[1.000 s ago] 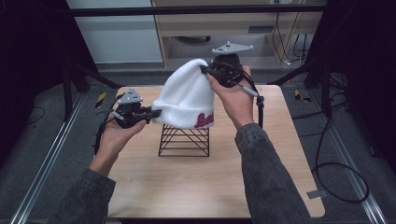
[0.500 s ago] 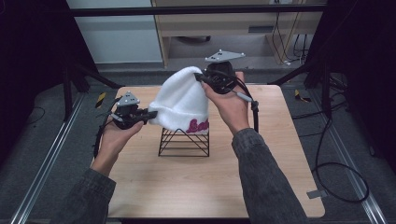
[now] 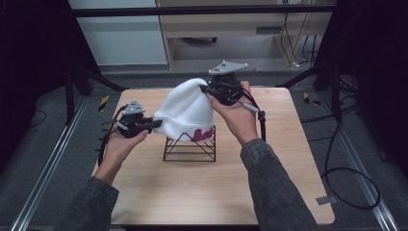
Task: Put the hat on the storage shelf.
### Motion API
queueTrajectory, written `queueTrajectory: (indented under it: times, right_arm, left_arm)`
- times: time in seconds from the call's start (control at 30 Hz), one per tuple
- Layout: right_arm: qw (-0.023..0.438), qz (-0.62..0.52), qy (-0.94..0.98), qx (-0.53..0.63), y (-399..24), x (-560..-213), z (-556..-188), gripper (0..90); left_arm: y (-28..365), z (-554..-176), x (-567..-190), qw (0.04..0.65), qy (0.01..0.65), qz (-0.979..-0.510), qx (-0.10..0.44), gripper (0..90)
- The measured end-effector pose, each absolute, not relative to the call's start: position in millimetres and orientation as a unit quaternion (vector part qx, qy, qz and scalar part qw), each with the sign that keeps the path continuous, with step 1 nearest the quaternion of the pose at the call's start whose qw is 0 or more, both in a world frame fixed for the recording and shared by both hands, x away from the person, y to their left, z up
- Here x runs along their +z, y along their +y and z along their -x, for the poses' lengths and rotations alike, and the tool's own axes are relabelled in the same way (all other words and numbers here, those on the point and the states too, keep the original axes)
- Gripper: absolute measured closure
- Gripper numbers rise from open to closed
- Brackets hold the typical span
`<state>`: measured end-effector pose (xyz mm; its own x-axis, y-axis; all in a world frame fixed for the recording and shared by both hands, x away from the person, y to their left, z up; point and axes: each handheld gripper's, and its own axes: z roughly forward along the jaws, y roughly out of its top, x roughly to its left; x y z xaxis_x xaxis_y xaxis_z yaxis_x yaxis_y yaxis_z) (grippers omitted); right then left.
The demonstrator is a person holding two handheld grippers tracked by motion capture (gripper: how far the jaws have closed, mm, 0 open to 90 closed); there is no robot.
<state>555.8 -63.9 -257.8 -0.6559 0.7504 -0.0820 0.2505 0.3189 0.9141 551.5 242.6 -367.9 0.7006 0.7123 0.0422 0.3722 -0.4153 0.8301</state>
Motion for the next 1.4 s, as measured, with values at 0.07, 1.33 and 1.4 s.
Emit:
queueTrajectory:
  times: [0.07, 1.33, 1.4]
  right_arm:
    - [0.256, -0.324, 0.772, 0.483, -64, -259, -555, 82.5]
    - [0.203, -0.296, 0.814, 0.456, -63, -304, -526, 81.9]
    - [0.201, -0.295, 0.816, 0.455, -62, -306, -525, 81.8]
  left_arm:
    - [243, -550, -369, 0.429, 0.332, -0.816, 0.197, 76.3]
    - [248, -531, -419, 0.421, 0.325, -0.83, 0.166, 76.1]
    - [247, -530, -421, 0.418, 0.324, -0.833, 0.165, 76.1]
